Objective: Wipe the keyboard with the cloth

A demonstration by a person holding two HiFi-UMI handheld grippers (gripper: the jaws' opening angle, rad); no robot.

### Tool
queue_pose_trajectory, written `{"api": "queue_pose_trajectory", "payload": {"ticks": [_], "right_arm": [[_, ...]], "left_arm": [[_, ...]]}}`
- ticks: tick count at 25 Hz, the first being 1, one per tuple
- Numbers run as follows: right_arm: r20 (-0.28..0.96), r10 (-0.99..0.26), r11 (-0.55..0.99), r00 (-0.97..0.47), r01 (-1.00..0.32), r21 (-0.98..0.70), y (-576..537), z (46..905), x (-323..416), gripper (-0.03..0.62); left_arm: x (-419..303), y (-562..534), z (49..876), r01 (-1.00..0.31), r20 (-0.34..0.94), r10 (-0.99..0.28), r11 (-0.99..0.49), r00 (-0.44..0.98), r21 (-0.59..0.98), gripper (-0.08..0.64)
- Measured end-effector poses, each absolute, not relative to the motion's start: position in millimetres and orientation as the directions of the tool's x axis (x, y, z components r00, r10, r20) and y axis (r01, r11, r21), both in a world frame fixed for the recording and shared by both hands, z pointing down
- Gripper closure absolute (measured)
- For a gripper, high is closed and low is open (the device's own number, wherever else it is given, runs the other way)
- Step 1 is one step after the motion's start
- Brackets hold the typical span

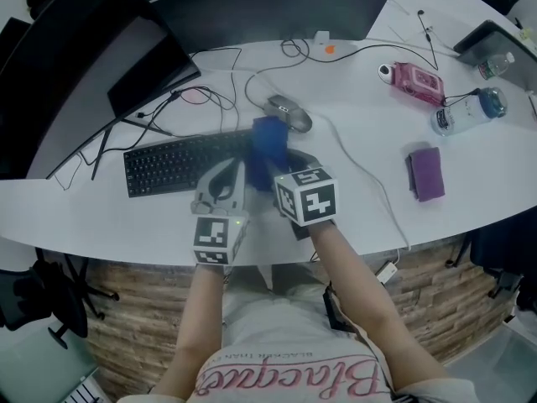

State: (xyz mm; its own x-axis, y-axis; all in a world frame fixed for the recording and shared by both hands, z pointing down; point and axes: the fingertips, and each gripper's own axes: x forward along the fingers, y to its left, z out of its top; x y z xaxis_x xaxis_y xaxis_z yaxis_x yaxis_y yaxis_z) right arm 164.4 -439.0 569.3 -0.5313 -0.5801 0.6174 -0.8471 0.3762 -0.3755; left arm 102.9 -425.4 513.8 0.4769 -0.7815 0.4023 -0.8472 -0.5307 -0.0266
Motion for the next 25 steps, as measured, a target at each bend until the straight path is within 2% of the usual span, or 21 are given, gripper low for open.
{"api": "queue_pose_trajectory", "payload": {"ticks": [12,25], "right_arm": [[0.638,-0.637,0.378,-0.433,-0.896,-0.232,-437,562,211,0.488],[0.585,-0.737,0.323,-0.337,-0.937,-0.132,-428,527,237,0.488]], "left_arm": [[138,-421,500,-0.818,0.397,-0.769,-0.57,0.5,-0.075,0.554],[142,-410,475,-0.804,0.346,-0.779,-0.586,0.524,-0.103,0.554]]}}
